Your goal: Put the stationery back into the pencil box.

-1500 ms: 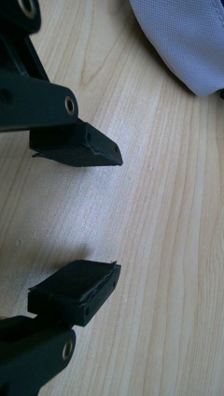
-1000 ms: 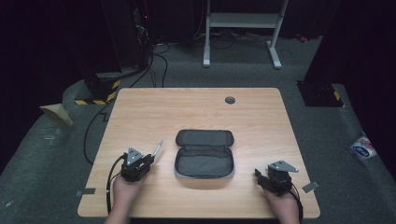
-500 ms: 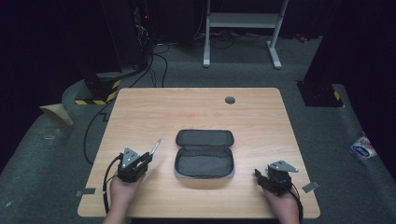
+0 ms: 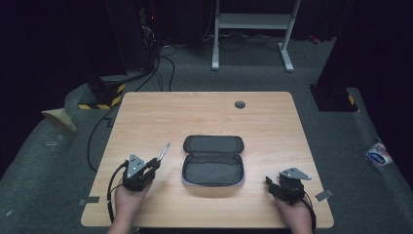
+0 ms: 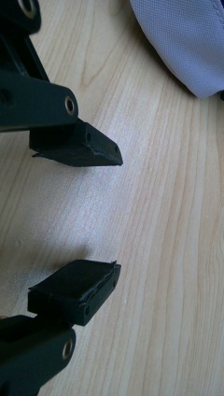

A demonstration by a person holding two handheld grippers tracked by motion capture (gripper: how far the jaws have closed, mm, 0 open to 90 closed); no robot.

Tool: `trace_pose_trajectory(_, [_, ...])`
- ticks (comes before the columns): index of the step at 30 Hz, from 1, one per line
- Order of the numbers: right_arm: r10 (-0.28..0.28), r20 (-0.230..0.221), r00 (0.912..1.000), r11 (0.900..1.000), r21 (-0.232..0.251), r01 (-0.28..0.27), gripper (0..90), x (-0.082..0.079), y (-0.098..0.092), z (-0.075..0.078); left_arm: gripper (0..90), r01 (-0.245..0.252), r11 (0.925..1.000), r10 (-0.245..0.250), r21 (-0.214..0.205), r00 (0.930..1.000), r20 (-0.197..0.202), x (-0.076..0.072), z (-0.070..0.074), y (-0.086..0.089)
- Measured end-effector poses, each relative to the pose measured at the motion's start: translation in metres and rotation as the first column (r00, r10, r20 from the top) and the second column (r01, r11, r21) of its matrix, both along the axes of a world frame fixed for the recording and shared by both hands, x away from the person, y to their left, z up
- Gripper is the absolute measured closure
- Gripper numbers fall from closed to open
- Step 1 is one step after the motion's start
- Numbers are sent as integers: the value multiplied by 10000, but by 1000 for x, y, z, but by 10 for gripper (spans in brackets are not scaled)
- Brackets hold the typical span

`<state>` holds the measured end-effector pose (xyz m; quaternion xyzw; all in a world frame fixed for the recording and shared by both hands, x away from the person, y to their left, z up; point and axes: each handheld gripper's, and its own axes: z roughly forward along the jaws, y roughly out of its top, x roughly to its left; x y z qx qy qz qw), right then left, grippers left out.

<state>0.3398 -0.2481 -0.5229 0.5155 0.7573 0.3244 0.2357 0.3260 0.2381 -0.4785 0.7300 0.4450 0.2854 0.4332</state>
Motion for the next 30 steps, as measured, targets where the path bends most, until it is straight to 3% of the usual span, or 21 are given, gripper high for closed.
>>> trace_pose_trajectory(7, [1,2,10000,10000,-7,-1,412,0,0,0,790,448,9990,-448,-11,9986,297,-3,9,-8])
trace_pose_trajectory(19, [41,0,10000,10000,-7,-41,413,0,0,0,791,1154,9933,-1158,110,9922,469,-6,17,-25])
trace_pose_trajectory(22, [31,-11,10000,10000,12,-31,413,-1,1,0,791,1265,9916,-1275,285,9910,395,-3,18,-29])
trace_pose_trajectory(30, [39,-11,10000,10000,11,-39,413,-1,0,0,791,1719,9851,-1719,-23,9850,162,4,25,-34])
